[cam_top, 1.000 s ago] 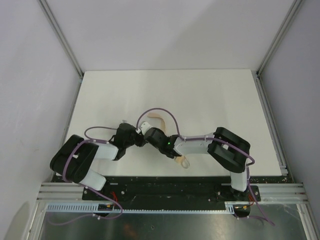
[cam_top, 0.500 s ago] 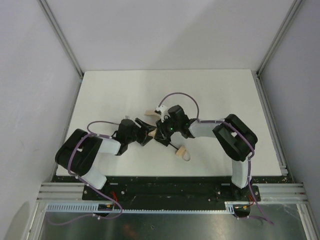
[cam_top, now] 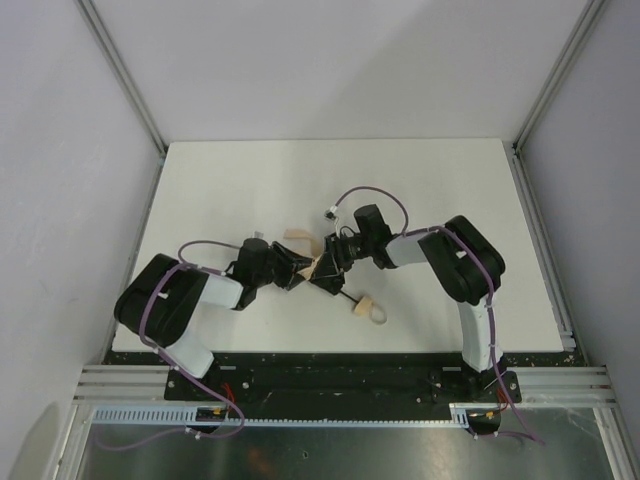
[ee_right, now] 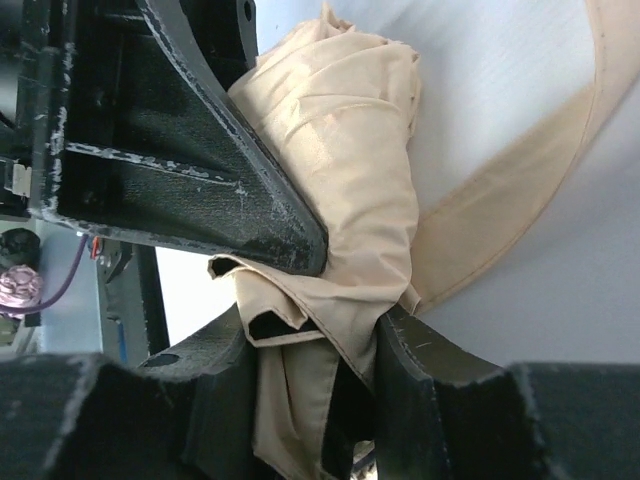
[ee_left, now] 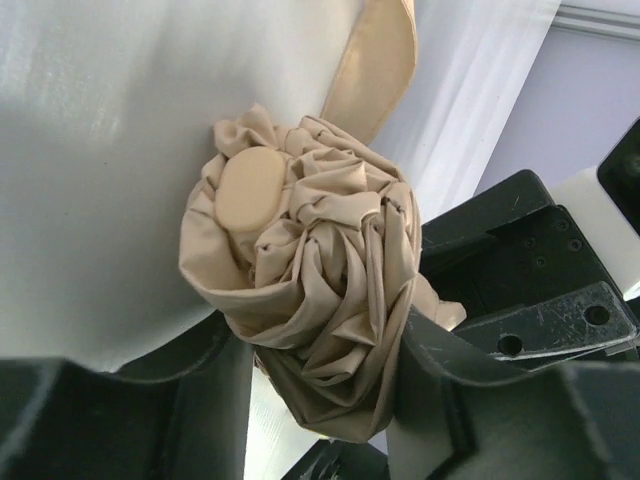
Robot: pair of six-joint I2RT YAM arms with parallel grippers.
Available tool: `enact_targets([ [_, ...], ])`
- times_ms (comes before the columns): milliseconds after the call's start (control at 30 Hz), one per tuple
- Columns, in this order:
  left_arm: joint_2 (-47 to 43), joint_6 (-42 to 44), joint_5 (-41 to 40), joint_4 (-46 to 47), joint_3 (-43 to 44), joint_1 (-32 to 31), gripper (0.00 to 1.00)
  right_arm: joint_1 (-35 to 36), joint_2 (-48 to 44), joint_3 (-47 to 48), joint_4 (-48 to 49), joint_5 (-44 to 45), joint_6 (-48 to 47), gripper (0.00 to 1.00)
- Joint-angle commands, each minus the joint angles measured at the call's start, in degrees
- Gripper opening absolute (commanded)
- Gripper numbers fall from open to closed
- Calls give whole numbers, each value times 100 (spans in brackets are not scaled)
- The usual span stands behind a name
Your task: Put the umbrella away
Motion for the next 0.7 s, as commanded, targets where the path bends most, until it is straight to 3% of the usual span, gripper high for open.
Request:
enact_targets([
  [0, 431, 752, -535, -1191, -193, 9, 33, 187, 232, -215, -1023, -915, -99, 0],
  [67, 372, 765, -549, -1185, -269, 6, 25, 188, 124, -29, -1584, -545, -374, 0],
  [133, 263, 779, -608, -1173, -358, 8, 21, 230, -9, 211, -2195, -13, -688, 9],
  [433, 185, 787, -584, -1166, -428, -3, 17, 519, -932, 695, -3582, 2248, -1304, 78],
  [533, 200, 764, -563, -1159, -426, -19, 17, 680, -1401, 741, -3880, 2950, -1585, 88],
  [667, 166, 729, -546, -1157, -430, -36, 16, 1179, -1831, 733, -3942, 4304, -1994, 93],
])
